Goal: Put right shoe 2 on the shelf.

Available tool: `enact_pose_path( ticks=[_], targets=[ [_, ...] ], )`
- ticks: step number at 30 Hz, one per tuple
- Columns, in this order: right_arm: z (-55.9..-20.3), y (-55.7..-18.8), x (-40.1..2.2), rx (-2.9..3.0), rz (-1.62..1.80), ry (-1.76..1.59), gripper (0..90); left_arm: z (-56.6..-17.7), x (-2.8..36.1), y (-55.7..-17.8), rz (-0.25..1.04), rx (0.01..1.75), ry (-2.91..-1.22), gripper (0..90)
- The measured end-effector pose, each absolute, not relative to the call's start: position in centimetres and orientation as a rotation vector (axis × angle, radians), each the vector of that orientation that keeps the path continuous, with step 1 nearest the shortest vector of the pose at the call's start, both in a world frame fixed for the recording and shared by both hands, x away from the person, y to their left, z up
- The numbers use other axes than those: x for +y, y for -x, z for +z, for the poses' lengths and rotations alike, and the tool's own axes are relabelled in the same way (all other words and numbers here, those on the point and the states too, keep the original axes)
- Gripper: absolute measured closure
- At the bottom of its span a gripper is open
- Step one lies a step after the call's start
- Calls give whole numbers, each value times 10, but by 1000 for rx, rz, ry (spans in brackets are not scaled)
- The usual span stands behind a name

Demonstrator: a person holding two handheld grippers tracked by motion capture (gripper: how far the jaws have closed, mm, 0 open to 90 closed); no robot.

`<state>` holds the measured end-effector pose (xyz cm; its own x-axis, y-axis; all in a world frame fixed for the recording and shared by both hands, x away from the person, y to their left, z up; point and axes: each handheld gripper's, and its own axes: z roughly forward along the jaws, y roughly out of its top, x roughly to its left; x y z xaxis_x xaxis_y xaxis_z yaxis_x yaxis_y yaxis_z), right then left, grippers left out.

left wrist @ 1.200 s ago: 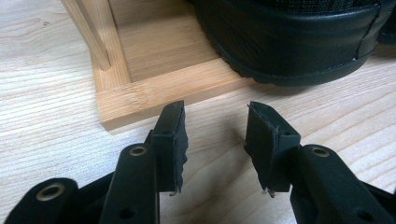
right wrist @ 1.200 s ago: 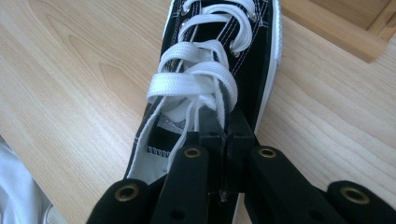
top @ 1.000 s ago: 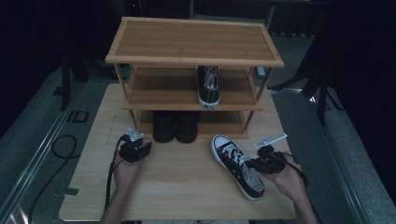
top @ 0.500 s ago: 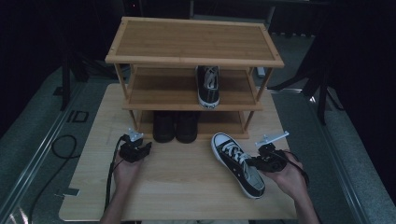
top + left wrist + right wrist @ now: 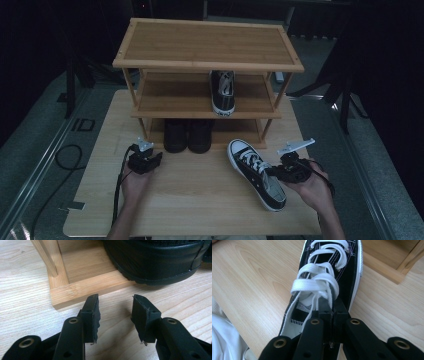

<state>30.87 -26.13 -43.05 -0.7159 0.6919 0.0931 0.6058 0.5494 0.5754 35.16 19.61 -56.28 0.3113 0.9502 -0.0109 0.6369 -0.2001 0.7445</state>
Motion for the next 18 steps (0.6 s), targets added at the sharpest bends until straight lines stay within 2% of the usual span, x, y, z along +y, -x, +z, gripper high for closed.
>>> enact_pose_path(
  ticks=[18],
  targets=[
    [-406,-313,-271,2630,916,-1070,889,-563,196,-351,615,1404,-1929,577]
  ],
)
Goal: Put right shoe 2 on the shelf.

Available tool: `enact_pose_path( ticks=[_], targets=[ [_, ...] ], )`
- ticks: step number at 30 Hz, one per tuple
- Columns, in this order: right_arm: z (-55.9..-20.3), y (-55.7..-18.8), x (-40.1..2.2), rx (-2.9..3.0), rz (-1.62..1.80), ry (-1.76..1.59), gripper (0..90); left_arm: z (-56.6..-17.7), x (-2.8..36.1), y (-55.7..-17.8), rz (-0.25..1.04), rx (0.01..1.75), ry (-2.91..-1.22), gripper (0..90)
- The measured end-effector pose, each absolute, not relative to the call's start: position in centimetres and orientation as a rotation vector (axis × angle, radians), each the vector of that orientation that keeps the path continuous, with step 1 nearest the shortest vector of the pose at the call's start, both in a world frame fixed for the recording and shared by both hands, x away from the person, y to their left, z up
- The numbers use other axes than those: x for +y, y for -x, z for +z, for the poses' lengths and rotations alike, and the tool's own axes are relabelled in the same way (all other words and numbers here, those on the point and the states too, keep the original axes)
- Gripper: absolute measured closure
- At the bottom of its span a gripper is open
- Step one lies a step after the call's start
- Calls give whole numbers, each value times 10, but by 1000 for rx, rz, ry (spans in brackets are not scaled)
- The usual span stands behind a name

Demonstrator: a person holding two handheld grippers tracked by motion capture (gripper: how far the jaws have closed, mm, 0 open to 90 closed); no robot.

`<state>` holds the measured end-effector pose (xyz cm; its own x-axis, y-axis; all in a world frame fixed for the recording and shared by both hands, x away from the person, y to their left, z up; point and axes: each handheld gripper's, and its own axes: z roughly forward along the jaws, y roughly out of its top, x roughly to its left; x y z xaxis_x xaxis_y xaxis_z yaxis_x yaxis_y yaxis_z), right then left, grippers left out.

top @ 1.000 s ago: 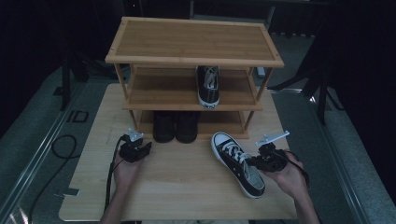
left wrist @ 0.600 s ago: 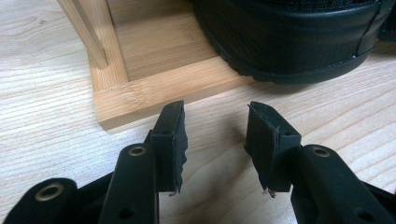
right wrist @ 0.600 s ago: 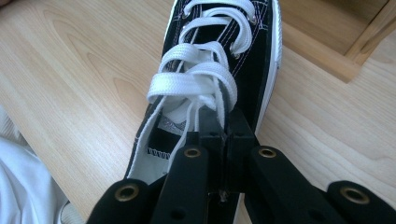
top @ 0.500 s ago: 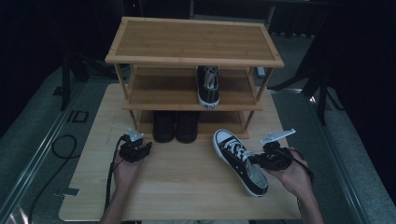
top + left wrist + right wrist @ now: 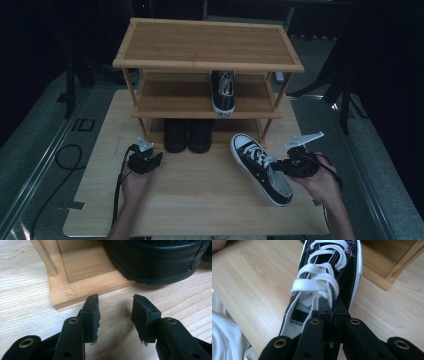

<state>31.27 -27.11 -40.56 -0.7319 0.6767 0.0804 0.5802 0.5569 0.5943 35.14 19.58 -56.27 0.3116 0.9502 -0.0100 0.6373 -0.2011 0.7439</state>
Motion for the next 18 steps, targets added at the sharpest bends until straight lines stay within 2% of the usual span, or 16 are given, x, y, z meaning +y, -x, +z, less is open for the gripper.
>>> enact_pose_path(
  ticks=[18],
  targets=[
    [-369,-321,-276,2658,919,-922,889,-563,196,-351,614,1404,-1927,576]
  ],
)
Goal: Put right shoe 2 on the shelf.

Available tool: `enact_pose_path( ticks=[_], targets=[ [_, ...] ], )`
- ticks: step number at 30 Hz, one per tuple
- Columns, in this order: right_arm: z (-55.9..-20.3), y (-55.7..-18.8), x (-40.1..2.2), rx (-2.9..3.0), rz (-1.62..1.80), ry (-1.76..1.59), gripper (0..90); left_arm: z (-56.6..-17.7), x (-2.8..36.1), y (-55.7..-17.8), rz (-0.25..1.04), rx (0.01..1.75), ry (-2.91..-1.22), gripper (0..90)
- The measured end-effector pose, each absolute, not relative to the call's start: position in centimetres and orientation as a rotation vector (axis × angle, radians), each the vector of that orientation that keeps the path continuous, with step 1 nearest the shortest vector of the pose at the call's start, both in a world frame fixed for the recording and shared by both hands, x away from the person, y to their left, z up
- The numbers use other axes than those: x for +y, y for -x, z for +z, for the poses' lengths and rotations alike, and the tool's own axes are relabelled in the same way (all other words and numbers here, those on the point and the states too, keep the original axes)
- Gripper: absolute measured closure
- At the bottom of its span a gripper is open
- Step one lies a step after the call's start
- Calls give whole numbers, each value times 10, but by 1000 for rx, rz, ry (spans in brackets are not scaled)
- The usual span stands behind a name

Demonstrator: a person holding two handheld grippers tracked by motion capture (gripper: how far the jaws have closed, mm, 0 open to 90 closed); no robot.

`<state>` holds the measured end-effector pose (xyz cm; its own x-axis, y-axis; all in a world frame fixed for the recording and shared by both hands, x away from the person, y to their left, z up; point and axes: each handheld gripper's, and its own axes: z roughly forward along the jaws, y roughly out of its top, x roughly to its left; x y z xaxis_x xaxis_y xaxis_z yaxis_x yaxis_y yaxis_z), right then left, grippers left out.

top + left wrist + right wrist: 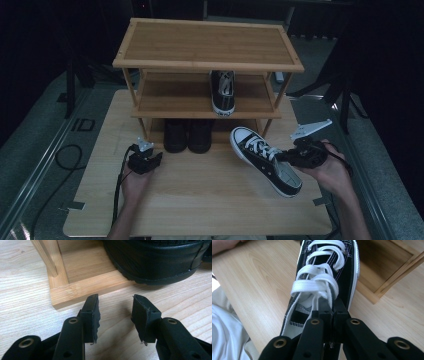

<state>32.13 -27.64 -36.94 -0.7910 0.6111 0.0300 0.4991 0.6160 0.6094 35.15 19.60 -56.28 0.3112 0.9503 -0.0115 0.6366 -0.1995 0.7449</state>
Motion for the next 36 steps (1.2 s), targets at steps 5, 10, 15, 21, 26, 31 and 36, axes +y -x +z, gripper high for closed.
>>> enact_pose_path(
  ticks=[5,10,15,21,26,31,36],
  targets=[
    [-353,-321,-283,2633,959,-920,889,-563,196,-351,614,1404,-1927,575],
    [-332,-322,-288,2592,985,-923,889,-563,196,-351,614,1404,-1928,575],
    [-319,-326,-289,2562,1003,-937,889,-563,196,-352,615,1404,-1926,575],
    [-310,-339,-286,2526,1025,-974,889,-563,196,-352,613,1404,-1927,575],
    [-304,-358,-280,2463,1048,-1048,889,-563,196,-352,611,1408,-1925,575],
    [-299,-370,-272,2422,1044,-1078,889,-563,196,-352,611,1408,-1925,574],
    [-297,-385,-264,2395,1013,-1111,889,-563,197,-352,610,1408,-1926,574]
  ],
)
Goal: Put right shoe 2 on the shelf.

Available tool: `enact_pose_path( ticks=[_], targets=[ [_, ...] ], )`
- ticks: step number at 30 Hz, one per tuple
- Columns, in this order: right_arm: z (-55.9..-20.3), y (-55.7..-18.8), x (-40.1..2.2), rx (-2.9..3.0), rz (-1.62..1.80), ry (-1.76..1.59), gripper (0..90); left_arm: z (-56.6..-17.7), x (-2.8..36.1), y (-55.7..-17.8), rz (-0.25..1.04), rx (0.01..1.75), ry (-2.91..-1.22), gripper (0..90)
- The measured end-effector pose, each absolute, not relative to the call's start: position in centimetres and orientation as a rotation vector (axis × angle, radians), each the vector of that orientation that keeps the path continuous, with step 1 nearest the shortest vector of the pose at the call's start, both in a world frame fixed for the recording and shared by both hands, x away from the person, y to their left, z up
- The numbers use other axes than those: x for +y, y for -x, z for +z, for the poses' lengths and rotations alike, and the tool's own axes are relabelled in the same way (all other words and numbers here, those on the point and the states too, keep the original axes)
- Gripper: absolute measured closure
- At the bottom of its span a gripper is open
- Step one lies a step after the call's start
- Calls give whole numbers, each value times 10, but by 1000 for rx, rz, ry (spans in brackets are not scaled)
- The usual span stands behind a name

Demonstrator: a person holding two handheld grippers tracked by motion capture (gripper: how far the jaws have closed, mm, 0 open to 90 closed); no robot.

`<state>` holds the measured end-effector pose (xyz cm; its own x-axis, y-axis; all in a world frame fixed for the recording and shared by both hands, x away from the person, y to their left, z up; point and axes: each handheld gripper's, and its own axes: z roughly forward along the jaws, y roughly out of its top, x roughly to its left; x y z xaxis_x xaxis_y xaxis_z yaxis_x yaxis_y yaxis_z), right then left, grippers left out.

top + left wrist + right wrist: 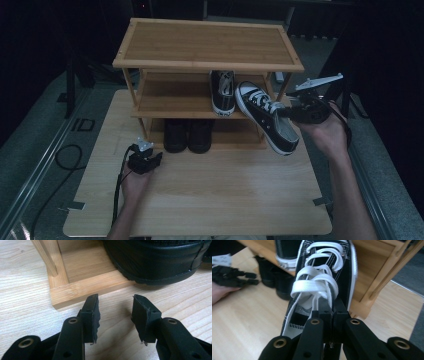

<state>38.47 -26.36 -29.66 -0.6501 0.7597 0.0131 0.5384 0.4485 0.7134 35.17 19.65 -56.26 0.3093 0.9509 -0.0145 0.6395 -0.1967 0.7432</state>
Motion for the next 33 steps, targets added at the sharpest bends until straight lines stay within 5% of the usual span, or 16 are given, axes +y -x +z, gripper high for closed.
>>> enact_pose_path(
  ticks=[21,33],
  targets=[
    [-316,-421,-251,2226,1043,-1309,880,-563,197,-352,608,1409,-1926,574],
    [-310,-409,-267,2138,1206,-1253,662,-563,196,-352,610,1408,-1925,573]
  ],
)
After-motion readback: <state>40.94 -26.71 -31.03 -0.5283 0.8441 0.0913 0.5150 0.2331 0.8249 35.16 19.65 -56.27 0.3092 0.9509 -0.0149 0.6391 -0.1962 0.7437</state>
